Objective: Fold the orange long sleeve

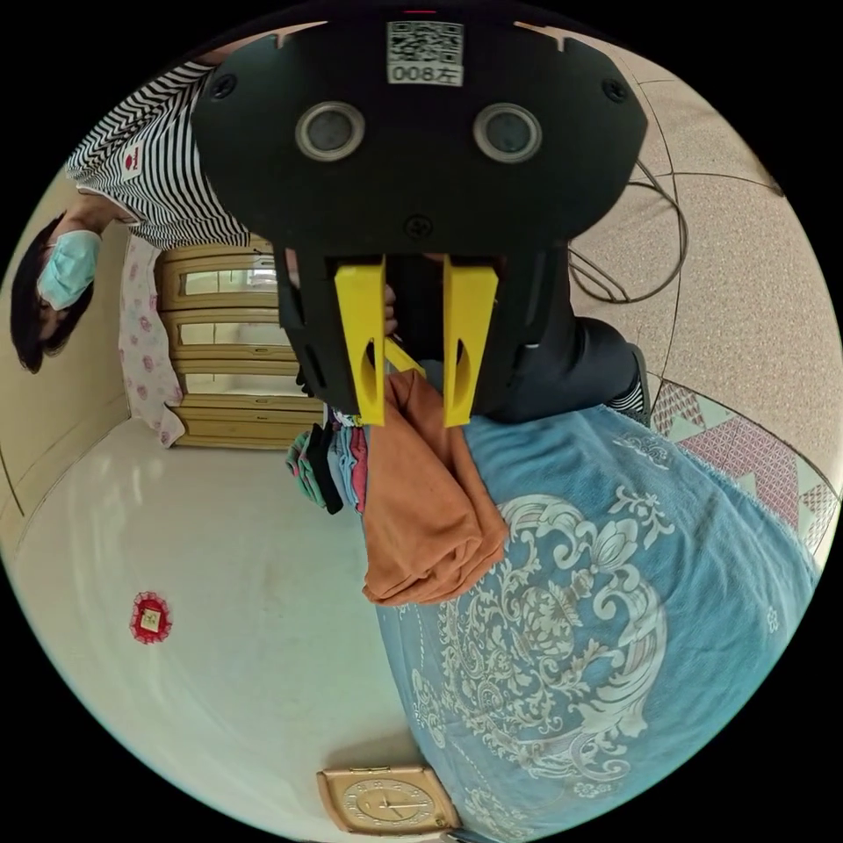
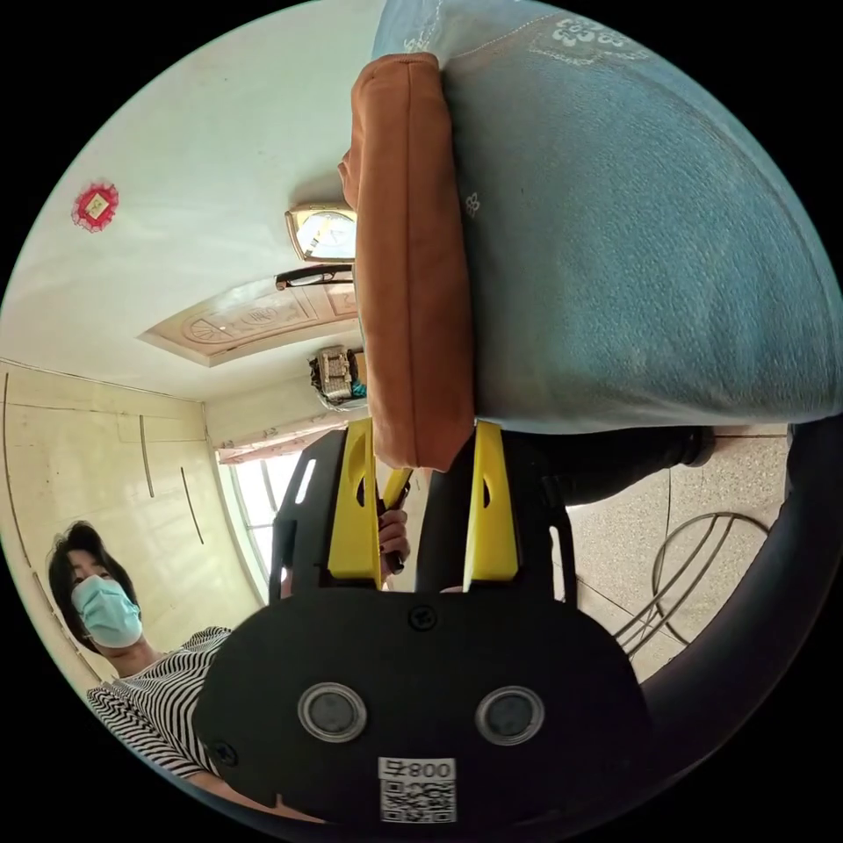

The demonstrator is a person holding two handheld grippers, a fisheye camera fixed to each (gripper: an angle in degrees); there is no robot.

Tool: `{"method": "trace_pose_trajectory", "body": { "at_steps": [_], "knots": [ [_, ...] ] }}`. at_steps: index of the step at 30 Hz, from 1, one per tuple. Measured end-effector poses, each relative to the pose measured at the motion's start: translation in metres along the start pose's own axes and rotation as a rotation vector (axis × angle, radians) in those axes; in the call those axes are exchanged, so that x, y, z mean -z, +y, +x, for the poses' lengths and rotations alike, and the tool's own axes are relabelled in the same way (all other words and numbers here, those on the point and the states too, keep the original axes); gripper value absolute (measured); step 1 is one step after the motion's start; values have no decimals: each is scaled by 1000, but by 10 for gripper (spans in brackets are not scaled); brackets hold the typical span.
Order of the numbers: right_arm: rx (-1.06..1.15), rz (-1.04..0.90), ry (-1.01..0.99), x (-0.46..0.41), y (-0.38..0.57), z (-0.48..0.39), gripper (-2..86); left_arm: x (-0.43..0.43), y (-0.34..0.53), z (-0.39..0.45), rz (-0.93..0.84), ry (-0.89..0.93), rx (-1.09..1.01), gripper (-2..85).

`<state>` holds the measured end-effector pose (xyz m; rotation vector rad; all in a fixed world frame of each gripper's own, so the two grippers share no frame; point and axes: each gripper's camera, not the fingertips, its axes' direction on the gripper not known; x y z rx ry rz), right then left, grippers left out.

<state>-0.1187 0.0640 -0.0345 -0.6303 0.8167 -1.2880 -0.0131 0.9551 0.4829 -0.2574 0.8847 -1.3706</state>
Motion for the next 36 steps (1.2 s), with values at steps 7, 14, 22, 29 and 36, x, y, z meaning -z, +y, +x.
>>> {"method": "trace_pose_trajectory", "body": {
  "at_steps": [7, 14, 22, 29, 36],
  "knots": [
    [2, -42, 17, -14, 13, 13, 169, -8, -6, -23, -6, 67, 70, 112],
    [-23, -78, -39, -20, 17, 36, 131, -14, -14, -35, -12, 95, 101, 124],
    [10, -71, -81, -8, 24, 27, 85, -6, -22, -59, 123, 200, 205, 136],
    [49, -82, -98, 4, 20, 16, 78, -10, -34, -64, 217, 341, 255, 149],
    [25, -83, -100, 9, 19, 35, 77, -15, -52, -54, 174, 300, 241, 149]
  ]
}}
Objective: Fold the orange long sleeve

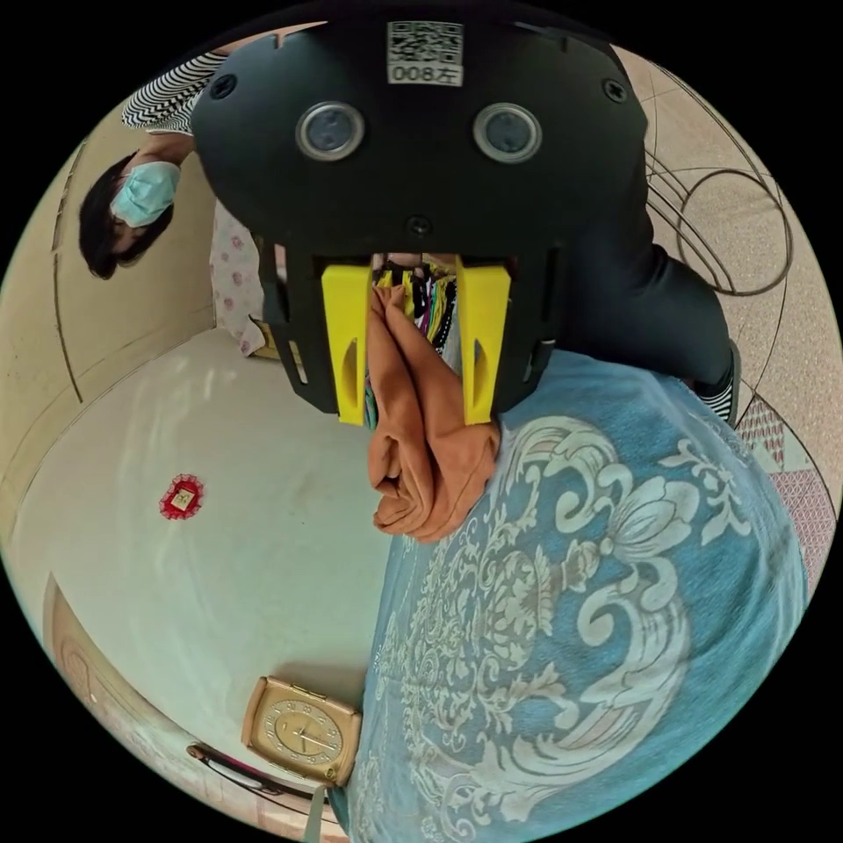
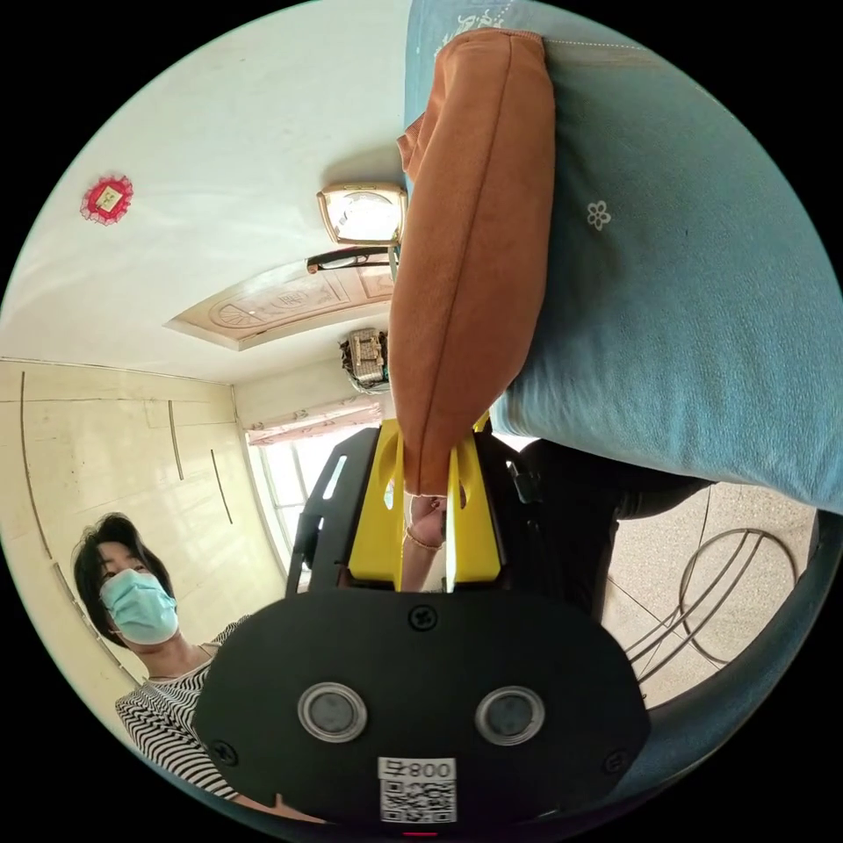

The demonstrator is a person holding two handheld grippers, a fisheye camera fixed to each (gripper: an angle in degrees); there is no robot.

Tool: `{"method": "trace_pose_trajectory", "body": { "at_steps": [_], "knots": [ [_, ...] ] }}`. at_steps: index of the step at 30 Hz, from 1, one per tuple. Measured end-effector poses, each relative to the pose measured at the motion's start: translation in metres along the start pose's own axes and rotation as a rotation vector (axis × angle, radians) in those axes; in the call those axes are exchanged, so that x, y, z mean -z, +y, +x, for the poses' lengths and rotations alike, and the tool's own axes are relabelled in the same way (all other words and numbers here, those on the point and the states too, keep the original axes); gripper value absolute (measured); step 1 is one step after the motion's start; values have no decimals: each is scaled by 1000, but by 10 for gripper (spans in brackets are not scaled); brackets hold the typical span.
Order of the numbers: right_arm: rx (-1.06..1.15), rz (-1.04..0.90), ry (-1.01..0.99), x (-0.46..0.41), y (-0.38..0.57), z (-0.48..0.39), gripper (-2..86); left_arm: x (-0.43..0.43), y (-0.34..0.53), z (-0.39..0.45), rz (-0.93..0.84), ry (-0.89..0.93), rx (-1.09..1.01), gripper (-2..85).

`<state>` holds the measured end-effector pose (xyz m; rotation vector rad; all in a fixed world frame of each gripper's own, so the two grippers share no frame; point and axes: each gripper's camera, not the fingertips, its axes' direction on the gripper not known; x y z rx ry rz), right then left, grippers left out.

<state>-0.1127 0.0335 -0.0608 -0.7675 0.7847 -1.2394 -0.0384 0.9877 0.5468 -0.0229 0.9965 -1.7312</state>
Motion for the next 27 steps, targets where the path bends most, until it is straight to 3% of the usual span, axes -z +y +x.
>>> {"method": "trace_pose_trajectory", "body": {
  "at_steps": [3, 18, 27],
  "knots": [
    [-7, 0, -9, 3, -3, 6, 77, -3, -5, 6, -28, -39, -11, 148],
    [-1, -5, -43, 29, -37, 22, 75, -17, -8, 37, 11, 130, -1, 183],
    [-9, -4, -20, 49, -60, 53, 74, -41, -29, 76, -31, 41, 6, 75]
  ]
}}
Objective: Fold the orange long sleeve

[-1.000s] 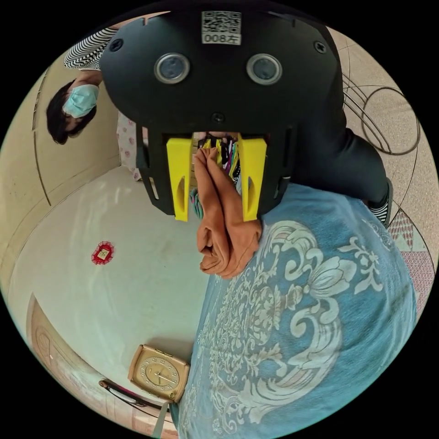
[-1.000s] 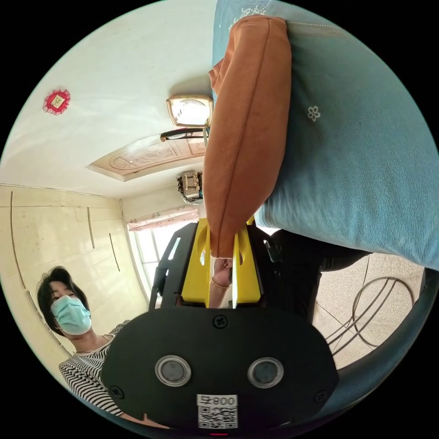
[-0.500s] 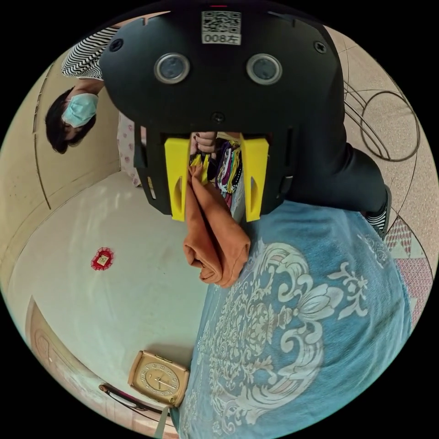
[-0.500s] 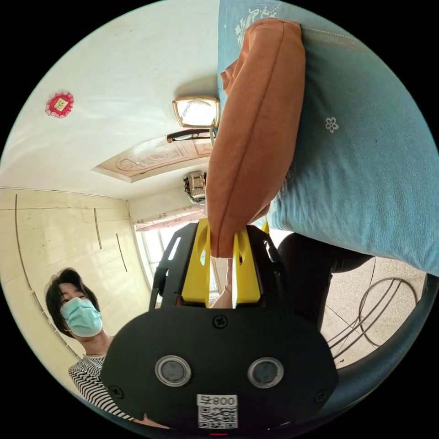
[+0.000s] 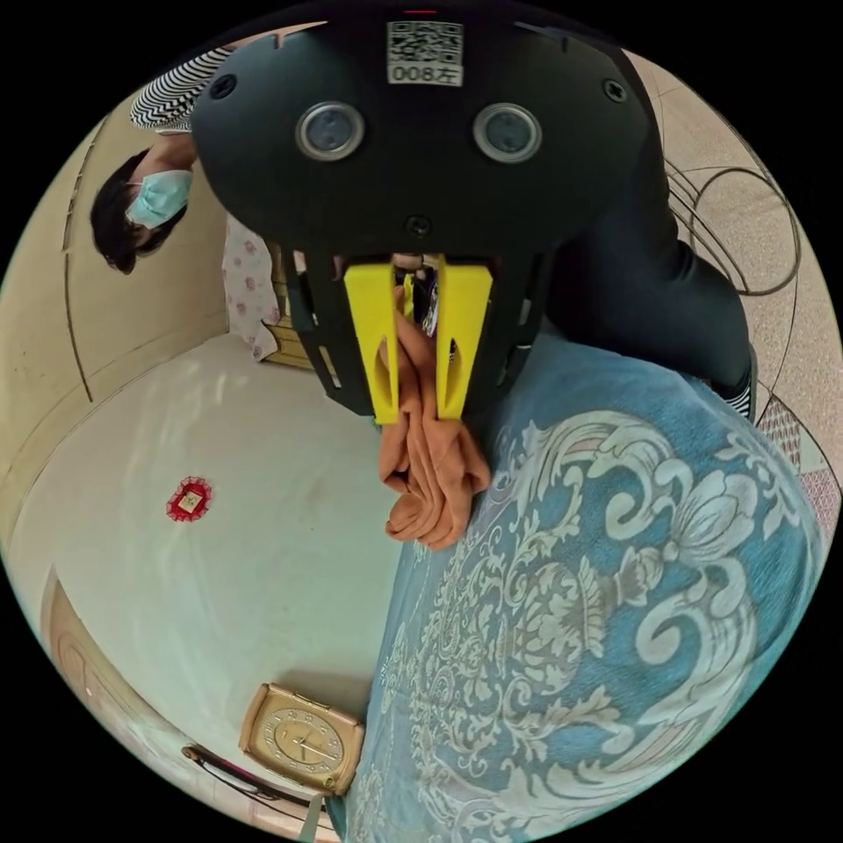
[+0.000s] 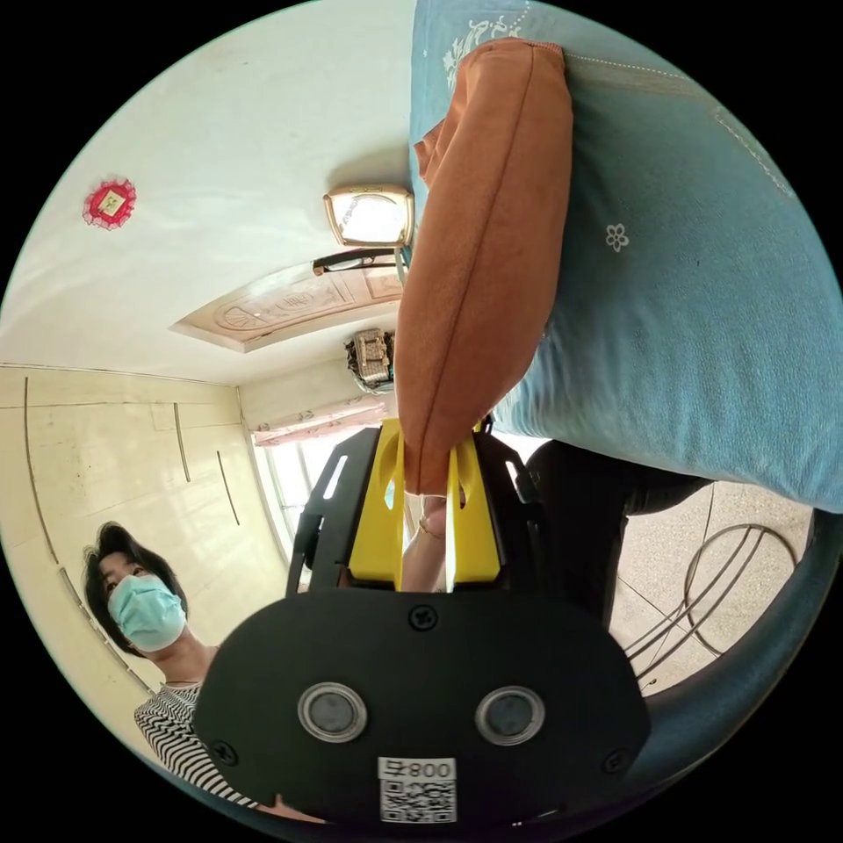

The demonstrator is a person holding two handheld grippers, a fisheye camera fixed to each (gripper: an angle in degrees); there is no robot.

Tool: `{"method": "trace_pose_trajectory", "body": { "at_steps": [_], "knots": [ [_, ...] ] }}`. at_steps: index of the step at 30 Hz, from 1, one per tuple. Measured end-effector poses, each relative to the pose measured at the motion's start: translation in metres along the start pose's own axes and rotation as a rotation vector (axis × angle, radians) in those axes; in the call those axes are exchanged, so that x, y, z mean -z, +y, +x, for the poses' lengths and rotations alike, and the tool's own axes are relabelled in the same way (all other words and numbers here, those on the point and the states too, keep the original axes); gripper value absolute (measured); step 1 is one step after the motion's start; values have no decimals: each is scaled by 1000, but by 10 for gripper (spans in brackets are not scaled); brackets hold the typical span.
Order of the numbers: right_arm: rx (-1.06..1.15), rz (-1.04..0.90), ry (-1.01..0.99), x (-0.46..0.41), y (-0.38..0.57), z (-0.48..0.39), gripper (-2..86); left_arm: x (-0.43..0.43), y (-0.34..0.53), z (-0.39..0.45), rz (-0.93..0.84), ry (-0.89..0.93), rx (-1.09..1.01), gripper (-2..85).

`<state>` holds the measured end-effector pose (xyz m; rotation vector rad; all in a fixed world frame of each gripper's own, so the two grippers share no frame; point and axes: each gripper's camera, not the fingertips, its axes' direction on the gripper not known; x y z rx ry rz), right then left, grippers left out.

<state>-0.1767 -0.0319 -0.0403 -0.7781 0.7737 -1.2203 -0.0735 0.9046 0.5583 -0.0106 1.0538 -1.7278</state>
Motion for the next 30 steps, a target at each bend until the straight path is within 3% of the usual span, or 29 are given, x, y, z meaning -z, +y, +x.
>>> {"method": "trace_pose_trajectory", "body": {
  "at_steps": [13, 30],
  "knots": [
    [38, 18, 101, 78, -24, 32, 75, -53, 32, 83, -123, -165, -106, 48],
    [94, 68, 65, 200, -13, 73, 68, -148, 75, 215, -337, -199, -266, 47]
  ]
}}
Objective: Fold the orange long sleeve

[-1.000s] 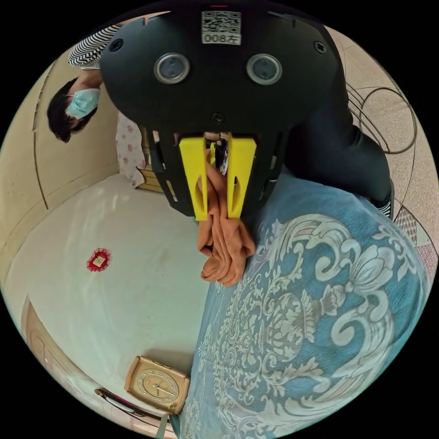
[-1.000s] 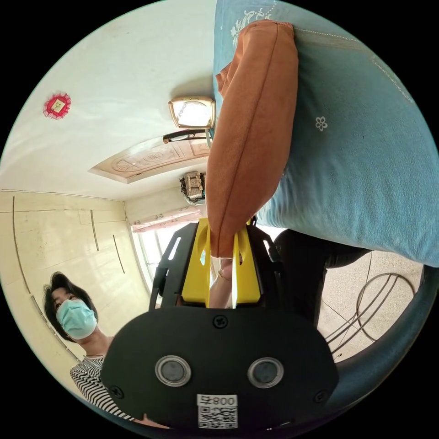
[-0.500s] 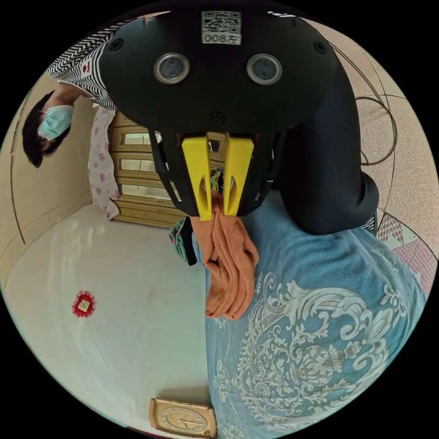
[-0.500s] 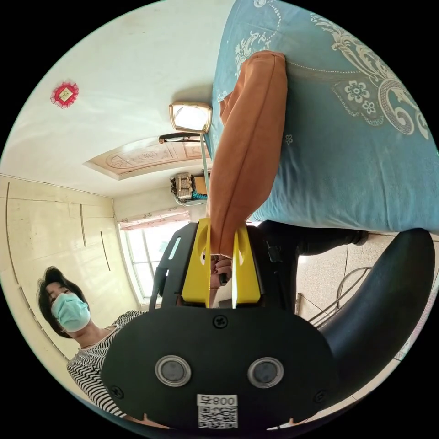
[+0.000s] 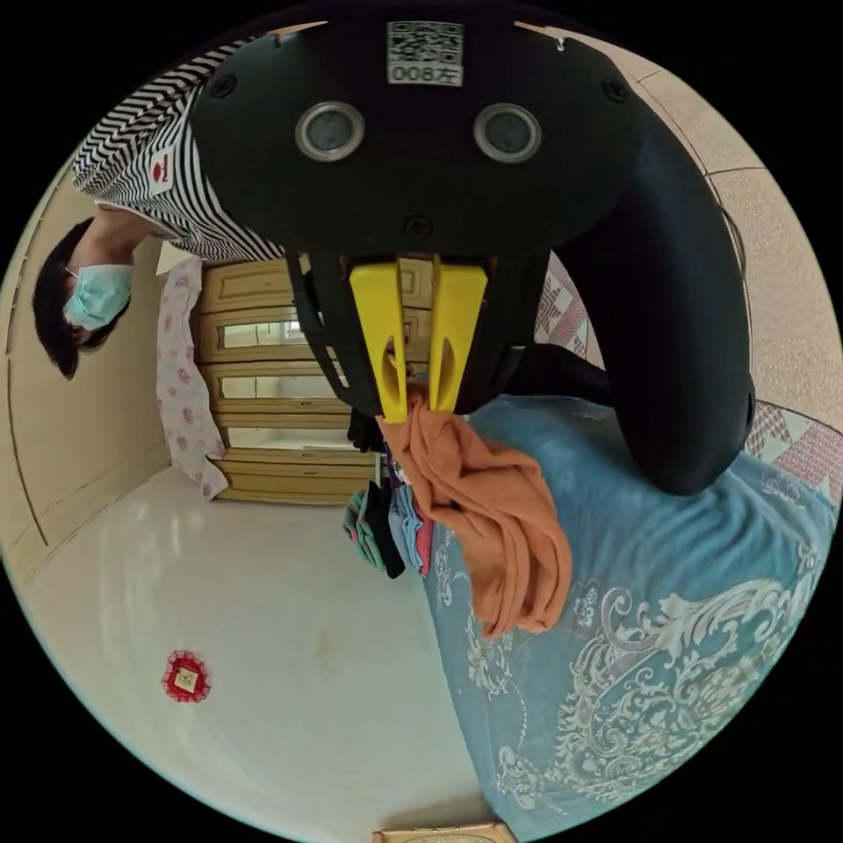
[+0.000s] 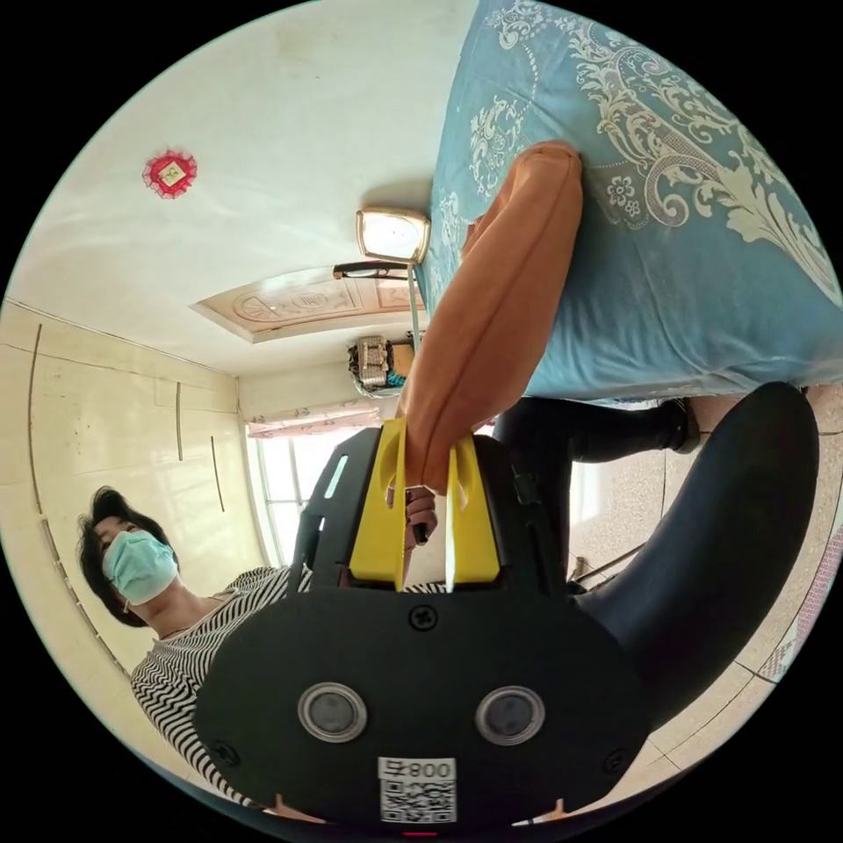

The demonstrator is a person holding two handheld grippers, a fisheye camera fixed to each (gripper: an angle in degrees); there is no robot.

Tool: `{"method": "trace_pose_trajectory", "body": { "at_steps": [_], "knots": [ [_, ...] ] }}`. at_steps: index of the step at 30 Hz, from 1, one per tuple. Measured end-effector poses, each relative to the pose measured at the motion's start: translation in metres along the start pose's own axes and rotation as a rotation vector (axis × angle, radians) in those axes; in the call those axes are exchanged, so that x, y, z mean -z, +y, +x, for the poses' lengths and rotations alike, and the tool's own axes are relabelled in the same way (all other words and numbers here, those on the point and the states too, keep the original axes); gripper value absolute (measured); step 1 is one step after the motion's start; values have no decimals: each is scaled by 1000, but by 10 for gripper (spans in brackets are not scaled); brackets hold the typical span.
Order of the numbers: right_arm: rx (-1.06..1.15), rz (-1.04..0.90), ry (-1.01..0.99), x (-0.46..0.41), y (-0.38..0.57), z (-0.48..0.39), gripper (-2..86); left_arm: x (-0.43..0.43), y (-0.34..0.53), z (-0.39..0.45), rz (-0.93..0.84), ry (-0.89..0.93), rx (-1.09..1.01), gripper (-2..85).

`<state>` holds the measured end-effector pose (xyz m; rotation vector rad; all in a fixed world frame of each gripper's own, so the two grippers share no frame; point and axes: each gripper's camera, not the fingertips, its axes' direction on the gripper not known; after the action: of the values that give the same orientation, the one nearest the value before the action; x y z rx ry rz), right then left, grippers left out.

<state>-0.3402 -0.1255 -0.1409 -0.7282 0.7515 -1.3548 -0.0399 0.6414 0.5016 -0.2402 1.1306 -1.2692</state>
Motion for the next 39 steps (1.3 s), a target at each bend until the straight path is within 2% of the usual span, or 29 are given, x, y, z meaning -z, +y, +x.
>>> {"method": "trace_pose_trajectory", "body": {
  "at_steps": [5, 9, 13, 17, 22, 24, 27, 31, 33, 34, 35, 39],
  "knots": [
    [83, -12, -62, 40, -81, -18, 55, -44, -97, 87, -15, 71, -160, 46],
    [203, -5, -37, 72, -171, -69, 43, -86, -189, 170, -12, 28, -354, 46],
    [300, 65, 23, 119, -296, -126, 32, -149, -302, 251, 6, -35, -451, 46],
    [443, 137, 120, 168, -402, -199, 29, -210, -390, 326, 38, 11, -562, 46],
    [638, 193, 275, 215, -462, -264, 39, -280, -448, 370, 48, 16, -677, 45],
    [652, 205, 344, 229, -479, -254, 42, -314, -462, 362, 18, -28, -677, 44],
    [564, 208, 441, 246, -512, -189, 48, -377, -481, 317, -57, -146, -608, 45],
    [324, 195, 582, 258, -559, -48, 57, -463, -494, 220, -214, -281, -365, 46],
    [252, 187, 727, 254, -572, -1, 61, -494, -490, 189, -301, -319, -271, 47],
    [223, 135, 900, 241, -579, 17, 61, -504, -484, 183, -293, -323, -274, 47],
    [213, 58, 964, 230, -584, 30, 63, -510, -481, 183, -285, -305, -285, 48],
    [247, 73, 898, 244, -585, 42, 67, -518, -484, 189, -269, -250, -291, 49]
  ]
}}
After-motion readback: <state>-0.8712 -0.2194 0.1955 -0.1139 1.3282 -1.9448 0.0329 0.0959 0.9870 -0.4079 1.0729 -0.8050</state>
